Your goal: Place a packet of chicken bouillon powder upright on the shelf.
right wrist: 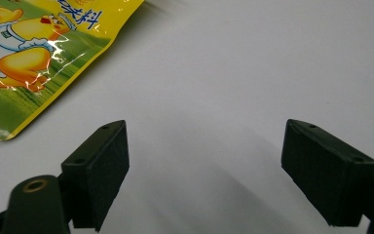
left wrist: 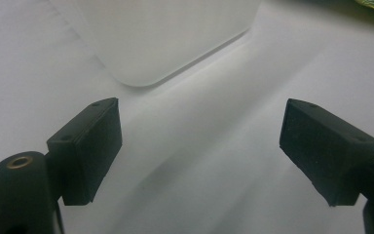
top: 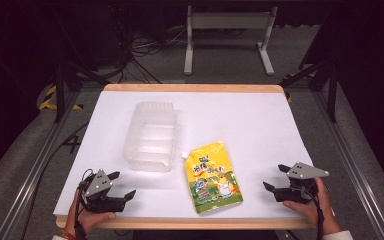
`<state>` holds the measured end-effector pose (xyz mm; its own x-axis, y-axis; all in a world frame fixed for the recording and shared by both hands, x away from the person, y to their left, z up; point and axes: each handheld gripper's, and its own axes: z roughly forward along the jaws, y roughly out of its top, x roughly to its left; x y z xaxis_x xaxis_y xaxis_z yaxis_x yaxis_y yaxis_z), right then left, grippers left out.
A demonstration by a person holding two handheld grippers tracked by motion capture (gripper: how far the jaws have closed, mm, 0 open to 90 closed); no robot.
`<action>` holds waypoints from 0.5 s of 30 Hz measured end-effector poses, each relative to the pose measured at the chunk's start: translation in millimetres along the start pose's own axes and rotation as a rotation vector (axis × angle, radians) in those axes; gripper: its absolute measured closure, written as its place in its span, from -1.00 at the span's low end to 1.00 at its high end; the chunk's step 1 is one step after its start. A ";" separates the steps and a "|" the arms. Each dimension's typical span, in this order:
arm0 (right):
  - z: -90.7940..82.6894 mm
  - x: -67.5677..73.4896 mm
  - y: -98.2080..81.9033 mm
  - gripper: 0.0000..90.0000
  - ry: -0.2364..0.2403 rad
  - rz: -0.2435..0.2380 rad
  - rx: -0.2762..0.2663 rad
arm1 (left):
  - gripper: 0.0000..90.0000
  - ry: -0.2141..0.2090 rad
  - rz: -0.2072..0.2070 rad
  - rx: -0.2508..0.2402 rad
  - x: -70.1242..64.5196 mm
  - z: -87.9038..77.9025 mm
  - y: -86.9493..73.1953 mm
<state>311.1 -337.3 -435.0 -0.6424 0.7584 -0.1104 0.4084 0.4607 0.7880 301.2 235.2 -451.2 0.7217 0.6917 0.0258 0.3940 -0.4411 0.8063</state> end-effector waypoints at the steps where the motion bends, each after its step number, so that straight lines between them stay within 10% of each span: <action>1: 1.0 -1.0 0.8 -0.60 0.012 0.004 0.001 | -0.64 0.003 0.002 0.003 -0.9 -0.4 -0.3; 15: 22.1 -5.6 21.5 -0.64 0.127 0.025 0.017 | -0.61 -0.050 -0.010 0.017 -18.6 -0.8 -1.5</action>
<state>337.8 -321.5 -430.9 -0.7083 0.7058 -0.0124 0.4359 0.4512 0.7787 286.8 223.5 -452.4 0.7447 0.6673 -0.0120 0.4109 -0.4443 0.7961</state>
